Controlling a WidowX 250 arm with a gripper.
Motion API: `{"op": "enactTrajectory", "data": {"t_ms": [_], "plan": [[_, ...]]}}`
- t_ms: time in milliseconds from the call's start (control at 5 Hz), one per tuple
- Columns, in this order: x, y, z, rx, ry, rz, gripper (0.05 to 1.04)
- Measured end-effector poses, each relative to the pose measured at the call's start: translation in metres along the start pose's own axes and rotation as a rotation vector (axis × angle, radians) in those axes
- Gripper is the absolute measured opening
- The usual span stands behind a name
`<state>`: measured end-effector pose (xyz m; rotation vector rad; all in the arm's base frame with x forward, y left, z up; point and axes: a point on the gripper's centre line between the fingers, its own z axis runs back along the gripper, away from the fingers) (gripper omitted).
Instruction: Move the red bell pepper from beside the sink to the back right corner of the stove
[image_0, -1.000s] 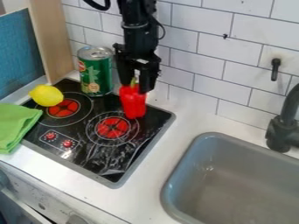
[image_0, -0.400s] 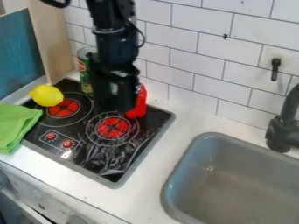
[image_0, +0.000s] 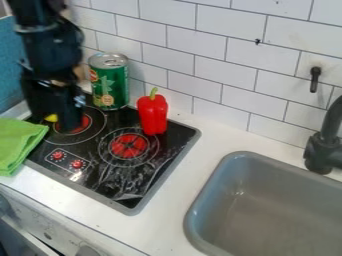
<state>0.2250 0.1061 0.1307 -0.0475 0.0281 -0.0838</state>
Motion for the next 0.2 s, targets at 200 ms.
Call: {"op": "enactTrajectory", "data": {"t_ms": [200], "plan": [[-0.0126, 0.0179, 0.007, 0.013, -0.025, 0.001, 1.003]]}}
